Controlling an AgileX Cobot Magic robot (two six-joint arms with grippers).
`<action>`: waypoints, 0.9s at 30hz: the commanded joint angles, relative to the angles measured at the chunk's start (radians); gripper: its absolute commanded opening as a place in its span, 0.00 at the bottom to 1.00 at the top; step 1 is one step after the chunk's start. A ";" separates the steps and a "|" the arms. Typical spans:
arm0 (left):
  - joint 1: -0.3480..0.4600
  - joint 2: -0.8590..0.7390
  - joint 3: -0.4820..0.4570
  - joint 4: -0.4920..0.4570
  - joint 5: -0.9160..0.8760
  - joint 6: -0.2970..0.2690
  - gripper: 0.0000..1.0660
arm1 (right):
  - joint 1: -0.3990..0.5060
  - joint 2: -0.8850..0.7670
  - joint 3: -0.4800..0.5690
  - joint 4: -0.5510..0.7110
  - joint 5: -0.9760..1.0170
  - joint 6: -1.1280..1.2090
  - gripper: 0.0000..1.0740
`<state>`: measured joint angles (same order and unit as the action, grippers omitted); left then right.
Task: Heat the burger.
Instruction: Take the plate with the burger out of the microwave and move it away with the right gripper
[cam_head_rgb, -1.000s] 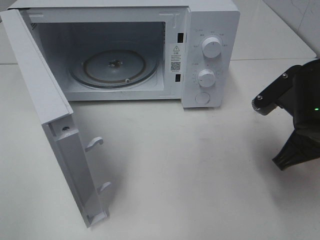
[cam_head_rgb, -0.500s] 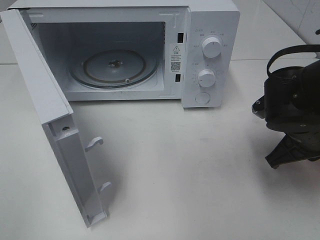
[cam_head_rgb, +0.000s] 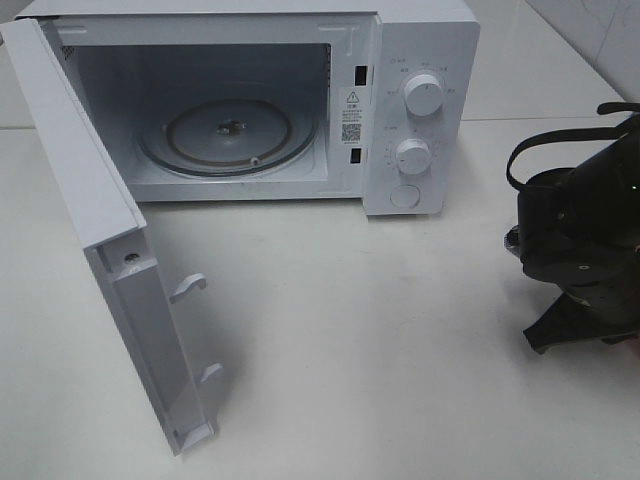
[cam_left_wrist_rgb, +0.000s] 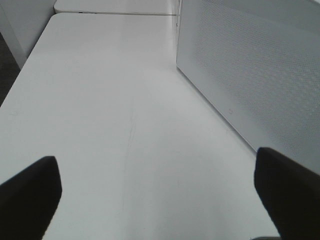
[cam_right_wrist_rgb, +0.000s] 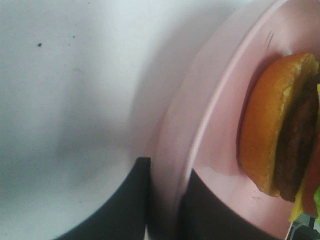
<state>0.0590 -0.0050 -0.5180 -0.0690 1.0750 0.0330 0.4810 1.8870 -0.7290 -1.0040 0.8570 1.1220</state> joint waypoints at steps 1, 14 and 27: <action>0.000 -0.008 0.001 0.003 -0.004 -0.001 0.94 | -0.004 0.034 -0.039 -0.047 0.067 0.017 0.15; 0.000 -0.008 0.001 0.003 -0.004 -0.001 0.94 | 0.000 -0.024 -0.073 0.109 0.074 -0.144 0.54; 0.000 -0.008 0.001 0.003 -0.004 -0.001 0.94 | 0.000 -0.329 -0.073 0.339 0.025 -0.565 0.54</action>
<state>0.0590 -0.0050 -0.5180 -0.0690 1.0750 0.0330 0.4790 1.5690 -0.8010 -0.6780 0.8830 0.5890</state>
